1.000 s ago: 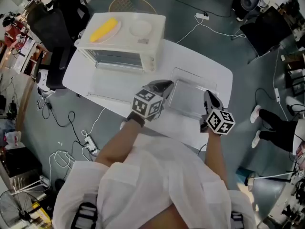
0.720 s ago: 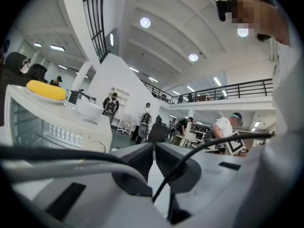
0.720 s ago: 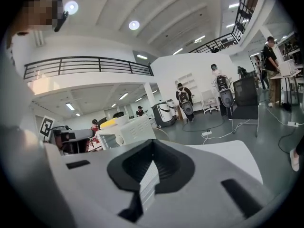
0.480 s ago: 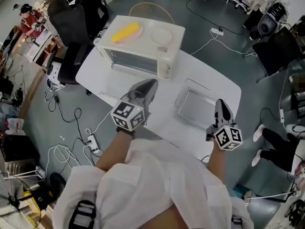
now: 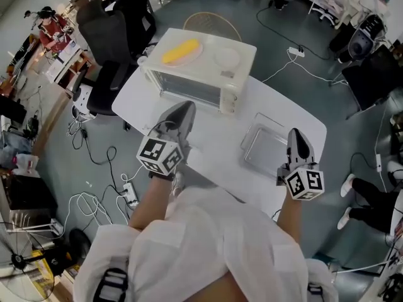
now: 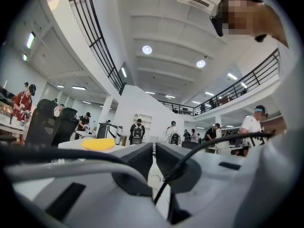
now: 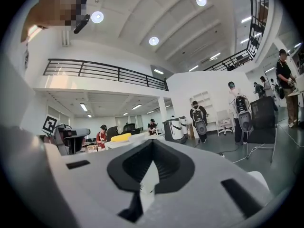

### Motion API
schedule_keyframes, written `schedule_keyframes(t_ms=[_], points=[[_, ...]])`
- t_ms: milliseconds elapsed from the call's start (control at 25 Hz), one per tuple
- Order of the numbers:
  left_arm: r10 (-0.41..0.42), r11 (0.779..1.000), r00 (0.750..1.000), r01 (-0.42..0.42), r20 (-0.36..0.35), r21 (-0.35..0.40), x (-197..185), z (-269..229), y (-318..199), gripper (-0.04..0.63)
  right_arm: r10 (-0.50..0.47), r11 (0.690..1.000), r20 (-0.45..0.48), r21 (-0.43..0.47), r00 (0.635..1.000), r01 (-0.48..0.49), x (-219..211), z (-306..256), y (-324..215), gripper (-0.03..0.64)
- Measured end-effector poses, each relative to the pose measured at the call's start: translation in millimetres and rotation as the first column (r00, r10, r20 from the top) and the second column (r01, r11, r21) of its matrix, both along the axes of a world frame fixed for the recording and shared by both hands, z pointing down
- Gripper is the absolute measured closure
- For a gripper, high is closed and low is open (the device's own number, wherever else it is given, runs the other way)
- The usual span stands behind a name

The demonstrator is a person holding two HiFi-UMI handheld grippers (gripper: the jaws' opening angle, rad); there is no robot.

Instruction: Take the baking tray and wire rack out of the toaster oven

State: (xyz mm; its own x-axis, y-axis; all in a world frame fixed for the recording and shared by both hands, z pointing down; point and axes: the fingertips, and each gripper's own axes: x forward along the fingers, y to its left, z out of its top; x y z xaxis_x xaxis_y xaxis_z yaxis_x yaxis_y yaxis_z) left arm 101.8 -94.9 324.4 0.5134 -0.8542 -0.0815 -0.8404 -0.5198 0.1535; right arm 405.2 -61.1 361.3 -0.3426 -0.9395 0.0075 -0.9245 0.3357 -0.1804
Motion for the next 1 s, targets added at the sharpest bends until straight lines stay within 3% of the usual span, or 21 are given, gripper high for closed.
schedule_keyframes(t_ms=[1000], points=[[0.041,0.999,0.999,-0.041,0.009,0.005,0,-2,-5,0.572,0.024,1.0,-0.099,0.009,0.995,-0.023,-14,-2,1,0.614]])
